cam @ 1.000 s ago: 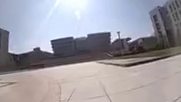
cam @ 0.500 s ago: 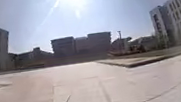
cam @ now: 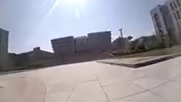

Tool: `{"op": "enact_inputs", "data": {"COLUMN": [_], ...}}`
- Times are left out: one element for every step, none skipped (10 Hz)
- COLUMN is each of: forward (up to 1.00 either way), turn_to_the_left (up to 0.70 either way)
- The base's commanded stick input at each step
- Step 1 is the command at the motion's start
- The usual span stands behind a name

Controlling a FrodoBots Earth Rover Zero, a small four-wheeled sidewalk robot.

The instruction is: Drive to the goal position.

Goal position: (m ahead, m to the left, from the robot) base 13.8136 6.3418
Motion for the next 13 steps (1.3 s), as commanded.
{"op": "enact_inputs", "data": {"forward": [1.00,1.00,1.00,1.00,1.00,1.00,1.00,1.00,1.00,1.00,1.00,1.00,1.00], "turn_to_the_left": [0.05,0.05,0.05,0.05,0.05,0.05,0.05,0.05,0.05,0.05,0.05,0.05,0.05]}}
